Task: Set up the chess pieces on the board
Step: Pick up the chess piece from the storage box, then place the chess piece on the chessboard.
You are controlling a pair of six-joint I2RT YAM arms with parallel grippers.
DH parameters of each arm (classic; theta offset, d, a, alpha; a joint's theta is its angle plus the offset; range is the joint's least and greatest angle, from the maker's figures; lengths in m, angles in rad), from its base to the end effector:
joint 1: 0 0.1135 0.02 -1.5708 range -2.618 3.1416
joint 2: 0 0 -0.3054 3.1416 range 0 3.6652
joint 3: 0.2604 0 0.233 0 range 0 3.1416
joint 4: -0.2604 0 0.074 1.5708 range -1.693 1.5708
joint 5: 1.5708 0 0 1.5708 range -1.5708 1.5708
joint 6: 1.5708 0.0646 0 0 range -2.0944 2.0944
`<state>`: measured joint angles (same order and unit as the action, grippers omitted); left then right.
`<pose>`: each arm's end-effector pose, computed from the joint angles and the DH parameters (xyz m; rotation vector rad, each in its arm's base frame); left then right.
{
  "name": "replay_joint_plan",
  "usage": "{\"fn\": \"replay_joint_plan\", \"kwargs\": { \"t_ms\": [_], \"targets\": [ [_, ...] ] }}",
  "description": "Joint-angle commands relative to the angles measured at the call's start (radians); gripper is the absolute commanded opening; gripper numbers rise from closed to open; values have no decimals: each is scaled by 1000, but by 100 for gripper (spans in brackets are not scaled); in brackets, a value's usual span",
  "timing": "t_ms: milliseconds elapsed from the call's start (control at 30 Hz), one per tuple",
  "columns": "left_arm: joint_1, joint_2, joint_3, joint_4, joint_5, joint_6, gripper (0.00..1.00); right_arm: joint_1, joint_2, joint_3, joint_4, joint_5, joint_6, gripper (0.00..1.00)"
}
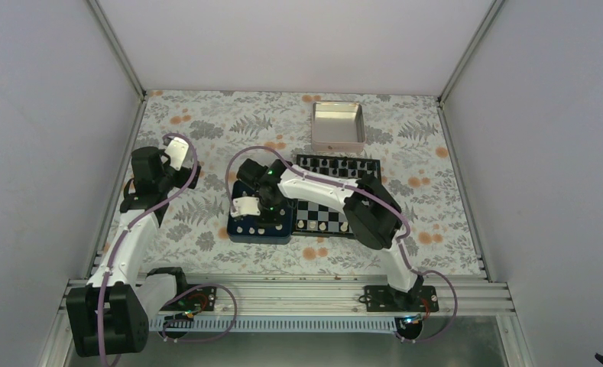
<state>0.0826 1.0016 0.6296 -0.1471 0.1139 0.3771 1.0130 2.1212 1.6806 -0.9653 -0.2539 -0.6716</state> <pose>0.2068 0.0098 0.2762 0.3749 2.0563 0.1602 0.2146 0.3746 0.1974 -2.2551 1.9698 0.4186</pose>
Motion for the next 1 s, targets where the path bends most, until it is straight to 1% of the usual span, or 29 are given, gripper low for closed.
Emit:
{"fn": "replay_joint_plan", "kwargs": {
  "t_ms": [0, 100, 233, 500, 700, 767, 967],
  "targets": [
    [6, -5, -10, 9, 21, -1, 100, 12, -25, 14, 0, -35, -4, 9],
    [6, -5, -9, 9, 21, -2, 100, 7, -58, 1, 0, -17, -1, 8],
    [6, -5, -8, 9, 21, -3, 100, -30, -125, -14, -1, -13, 5, 7],
    [8, -4, -8, 11, 13, -4, 100, -157, -297, -92, 7, -27, 10, 6],
    [7, 1, -8, 13, 8, -6, 100, -278, -441, -234, 27, -25, 9, 6],
    [8, 3, -8, 14, 7, -6, 100, -318, -509, -299, 40, -22, 6, 6],
    [8, 5, -5, 13, 4, -7, 100, -420, -643, -488, 58, -19, -8, 6]
  ]
}}
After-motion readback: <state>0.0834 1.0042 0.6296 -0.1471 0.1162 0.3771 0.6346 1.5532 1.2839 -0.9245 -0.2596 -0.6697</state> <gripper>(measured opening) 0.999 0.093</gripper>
